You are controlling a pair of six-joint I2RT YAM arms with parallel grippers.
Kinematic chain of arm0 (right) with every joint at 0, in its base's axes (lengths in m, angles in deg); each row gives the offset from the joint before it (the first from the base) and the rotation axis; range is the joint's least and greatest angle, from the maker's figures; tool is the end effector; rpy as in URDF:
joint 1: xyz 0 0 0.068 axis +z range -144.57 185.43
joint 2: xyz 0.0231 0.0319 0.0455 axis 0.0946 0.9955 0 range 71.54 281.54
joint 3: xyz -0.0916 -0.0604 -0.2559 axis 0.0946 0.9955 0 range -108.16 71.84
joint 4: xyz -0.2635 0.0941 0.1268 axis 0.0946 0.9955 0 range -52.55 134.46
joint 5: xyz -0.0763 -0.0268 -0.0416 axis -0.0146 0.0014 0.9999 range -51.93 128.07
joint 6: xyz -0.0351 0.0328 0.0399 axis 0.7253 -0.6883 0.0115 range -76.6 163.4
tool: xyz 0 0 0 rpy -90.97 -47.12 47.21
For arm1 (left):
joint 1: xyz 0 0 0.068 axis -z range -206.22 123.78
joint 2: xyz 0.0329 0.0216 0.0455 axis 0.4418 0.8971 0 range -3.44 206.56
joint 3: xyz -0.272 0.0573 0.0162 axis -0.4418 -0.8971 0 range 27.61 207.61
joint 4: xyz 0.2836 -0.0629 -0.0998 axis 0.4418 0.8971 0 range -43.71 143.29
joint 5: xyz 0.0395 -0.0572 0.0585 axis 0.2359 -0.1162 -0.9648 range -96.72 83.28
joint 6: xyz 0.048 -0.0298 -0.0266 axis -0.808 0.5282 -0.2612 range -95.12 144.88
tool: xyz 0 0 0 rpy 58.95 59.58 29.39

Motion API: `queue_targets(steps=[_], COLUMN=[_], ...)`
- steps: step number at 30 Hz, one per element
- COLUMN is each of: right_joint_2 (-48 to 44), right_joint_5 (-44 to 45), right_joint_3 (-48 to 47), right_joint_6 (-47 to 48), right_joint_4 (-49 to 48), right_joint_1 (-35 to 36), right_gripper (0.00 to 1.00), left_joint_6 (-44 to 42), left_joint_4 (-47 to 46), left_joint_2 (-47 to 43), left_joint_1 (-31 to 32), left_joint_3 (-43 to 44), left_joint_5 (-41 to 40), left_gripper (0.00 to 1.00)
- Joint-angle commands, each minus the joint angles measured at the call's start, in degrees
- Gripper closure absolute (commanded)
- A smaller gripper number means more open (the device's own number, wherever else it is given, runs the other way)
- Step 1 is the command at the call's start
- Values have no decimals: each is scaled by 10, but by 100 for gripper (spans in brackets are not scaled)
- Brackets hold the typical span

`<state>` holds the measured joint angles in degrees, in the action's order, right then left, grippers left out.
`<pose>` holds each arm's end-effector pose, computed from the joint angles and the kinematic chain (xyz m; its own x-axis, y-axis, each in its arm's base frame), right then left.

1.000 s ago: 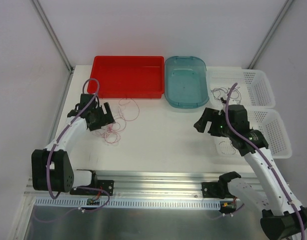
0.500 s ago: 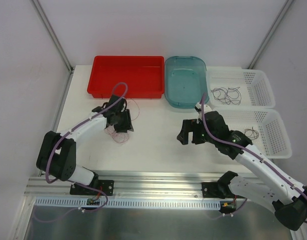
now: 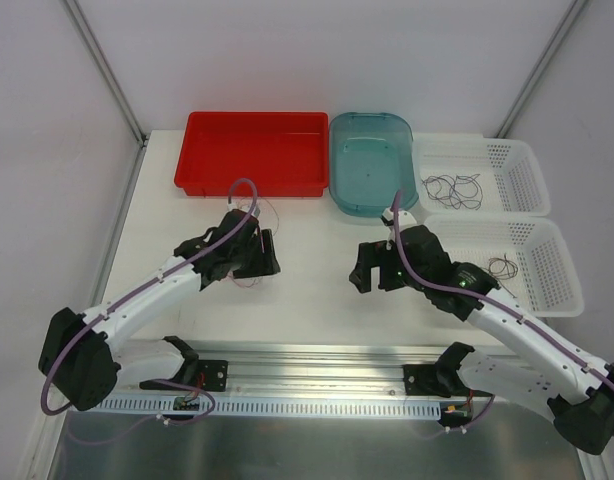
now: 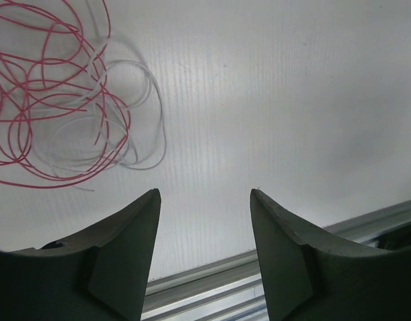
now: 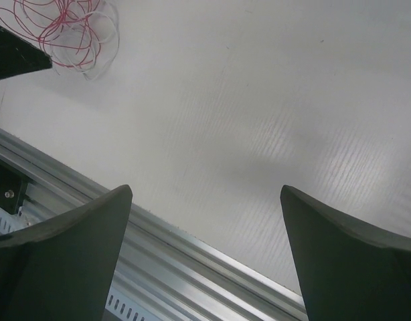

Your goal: Untangle the cables

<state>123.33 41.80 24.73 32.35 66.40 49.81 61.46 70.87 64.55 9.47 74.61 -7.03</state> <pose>0.1820 0.1738 0.2942 -0.5147 -0.2362 -0.8242 -0.5712 0.8114 0.1242 0.2433 -0.1742 0.2279 -0.8115 -0.1509 -0.5646 0.1203 0.9023 -0.4141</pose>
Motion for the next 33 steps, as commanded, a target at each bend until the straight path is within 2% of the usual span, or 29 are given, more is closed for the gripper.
queue_targets(steps=[1,6,10,14,17,29,31,33], right_joint_2=[6,4,-4,-14,-28,-41,-42,-43], right_joint_5=[15,20,27,31,36,43,44,44], right_joint_3=[-11,-4,1,7,12,16,16,16], right_joint_6=[8,4,8,8,8,8,6,5], right_joint_4=[-17,-18,-9,1,7,22,22,24], right_joint_1=[7,12,13,13,13,13,12,13], right_gripper=[2,2,2,2,2,2,2,2], left_joint_6=[10,3,-30,-52,-61,-84,-85,-84], left_joint_4=[6,6,8,21,29,37,38,39], left_joint_2=[-16,29,102,159,191,255,261,254], left_joint_1=[6,29,59,70,73,73,73,73], left_joint_3=[-13,3,47,77,81,83,83,83], left_joint_5=[-66,-92,-126,-150,-165,-112,-106,-103], left_gripper=[44,46,50,64,65,70,74,88])
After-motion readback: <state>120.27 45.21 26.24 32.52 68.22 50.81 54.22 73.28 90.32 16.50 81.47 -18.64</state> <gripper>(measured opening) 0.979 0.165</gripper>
